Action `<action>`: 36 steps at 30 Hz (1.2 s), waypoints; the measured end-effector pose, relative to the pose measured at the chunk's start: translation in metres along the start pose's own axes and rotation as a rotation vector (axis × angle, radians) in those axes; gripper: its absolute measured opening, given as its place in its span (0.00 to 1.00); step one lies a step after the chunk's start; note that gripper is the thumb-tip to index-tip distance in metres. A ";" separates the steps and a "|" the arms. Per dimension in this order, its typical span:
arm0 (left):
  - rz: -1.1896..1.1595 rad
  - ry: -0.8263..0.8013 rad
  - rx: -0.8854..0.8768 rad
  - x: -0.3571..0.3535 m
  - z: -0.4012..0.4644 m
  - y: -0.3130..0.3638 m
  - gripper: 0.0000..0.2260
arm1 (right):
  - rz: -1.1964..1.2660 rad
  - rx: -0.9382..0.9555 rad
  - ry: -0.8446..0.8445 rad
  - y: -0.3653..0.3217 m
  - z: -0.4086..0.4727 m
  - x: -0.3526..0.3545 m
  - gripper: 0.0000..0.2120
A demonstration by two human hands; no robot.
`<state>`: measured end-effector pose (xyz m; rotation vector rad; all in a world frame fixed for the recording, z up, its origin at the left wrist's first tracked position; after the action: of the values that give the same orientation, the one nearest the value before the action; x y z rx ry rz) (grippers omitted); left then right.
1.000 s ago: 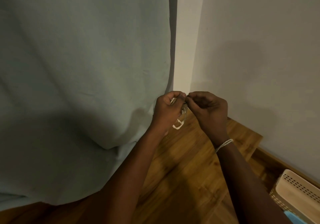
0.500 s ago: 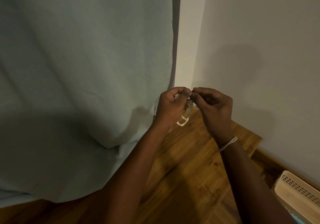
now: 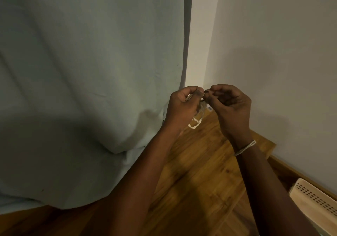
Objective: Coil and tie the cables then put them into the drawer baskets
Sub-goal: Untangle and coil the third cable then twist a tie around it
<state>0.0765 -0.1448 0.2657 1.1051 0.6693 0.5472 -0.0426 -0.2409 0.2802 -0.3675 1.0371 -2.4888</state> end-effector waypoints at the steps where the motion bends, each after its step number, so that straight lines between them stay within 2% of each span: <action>1: 0.006 -0.001 -0.008 0.000 0.000 0.001 0.12 | -0.005 0.007 0.001 -0.001 0.000 0.000 0.11; 16: 0.089 -0.012 -0.070 -0.003 -0.006 0.018 0.09 | -0.113 0.104 0.031 -0.021 -0.004 0.009 0.10; 21: 0.081 0.001 -0.091 -0.005 -0.009 0.023 0.03 | -0.104 0.093 0.067 -0.021 -0.006 0.009 0.09; 36: 0.039 -0.005 -0.126 -0.005 -0.013 0.031 0.05 | -0.047 0.110 0.038 -0.031 -0.004 0.005 0.10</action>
<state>0.0612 -0.1293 0.2917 1.0023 0.6018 0.6117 -0.0578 -0.2209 0.3004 -0.3160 0.9108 -2.5906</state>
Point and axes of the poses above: each hand's wrist, its own z-axis towards the middle knuckle, its own x-axis out of the back of the hand, y = z × x, the point moved 8 cm from there along z, towards the middle knuckle, and after that the axes turned 12 degrees about -z, right-handed, at the moved point
